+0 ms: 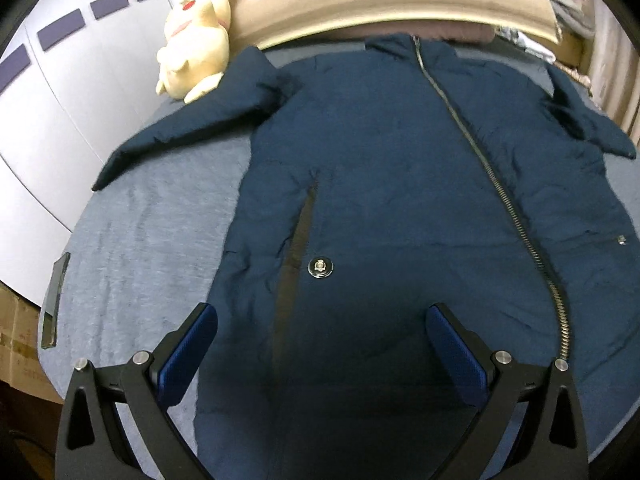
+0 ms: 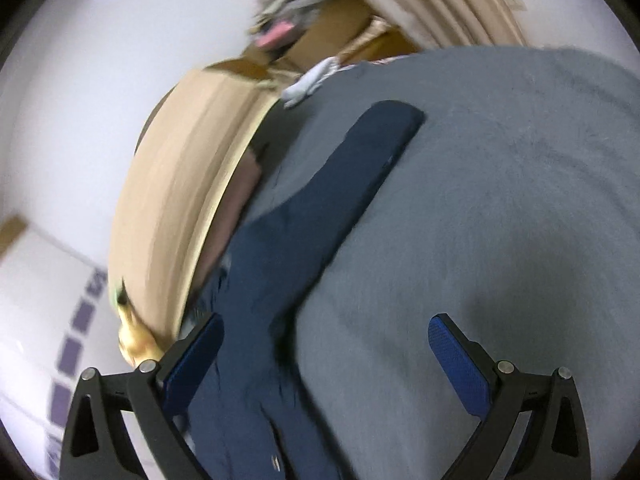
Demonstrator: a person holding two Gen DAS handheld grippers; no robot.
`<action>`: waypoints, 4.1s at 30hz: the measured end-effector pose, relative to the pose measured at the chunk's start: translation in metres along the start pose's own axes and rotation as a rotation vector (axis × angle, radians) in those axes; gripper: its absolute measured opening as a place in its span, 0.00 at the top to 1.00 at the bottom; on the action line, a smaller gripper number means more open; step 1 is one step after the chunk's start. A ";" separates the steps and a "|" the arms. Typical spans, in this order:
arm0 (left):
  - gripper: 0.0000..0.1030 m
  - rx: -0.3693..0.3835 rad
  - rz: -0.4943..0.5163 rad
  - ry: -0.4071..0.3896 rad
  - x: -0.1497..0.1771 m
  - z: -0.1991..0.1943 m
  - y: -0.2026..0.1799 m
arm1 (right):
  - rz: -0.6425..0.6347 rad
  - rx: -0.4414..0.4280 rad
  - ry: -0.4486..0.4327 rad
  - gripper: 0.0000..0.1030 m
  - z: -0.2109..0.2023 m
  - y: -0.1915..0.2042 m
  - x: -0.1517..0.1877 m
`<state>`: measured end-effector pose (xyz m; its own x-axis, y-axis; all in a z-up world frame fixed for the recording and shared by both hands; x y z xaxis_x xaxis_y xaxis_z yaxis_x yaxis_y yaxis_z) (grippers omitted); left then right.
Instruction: Fold large clothes
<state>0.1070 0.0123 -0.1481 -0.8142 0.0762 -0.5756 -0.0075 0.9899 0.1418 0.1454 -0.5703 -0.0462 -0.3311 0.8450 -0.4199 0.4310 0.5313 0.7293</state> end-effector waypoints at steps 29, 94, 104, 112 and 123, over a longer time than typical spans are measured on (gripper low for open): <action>0.00 0.157 -0.024 -0.027 0.008 0.020 0.006 | -0.244 0.137 -0.048 0.91 0.173 0.088 -0.141; 0.92 0.196 -0.102 -0.203 -0.242 0.056 0.014 | -0.416 0.002 0.182 0.02 0.117 0.100 0.086; 0.92 0.108 -0.047 -0.055 -0.176 0.133 0.001 | -0.275 -0.029 0.270 0.02 0.240 0.127 0.042; 0.91 0.143 -0.052 -0.052 -0.178 0.138 0.005 | -0.252 -0.038 0.412 0.78 0.324 0.148 0.050; 0.89 0.105 0.018 -0.071 -0.174 0.139 -0.005 | -0.458 0.123 0.261 0.27 0.304 0.151 0.051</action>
<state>0.3293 0.0104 -0.1605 -0.7706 0.0985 -0.6296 0.0704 0.9951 0.0696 0.4488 -0.4283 -0.1218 -0.6991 0.4902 -0.5206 0.2831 0.8583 0.4280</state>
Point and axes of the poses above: each gripper's, at about its wrist camera, not at the fingertips, and z roughly the way its jaws point, y to its left, x to its underside, the point moved 4 cm from there along z, roughly the way its jaws point, and after that the axes turned 5 degrees about -y, right-handed, at the moved point
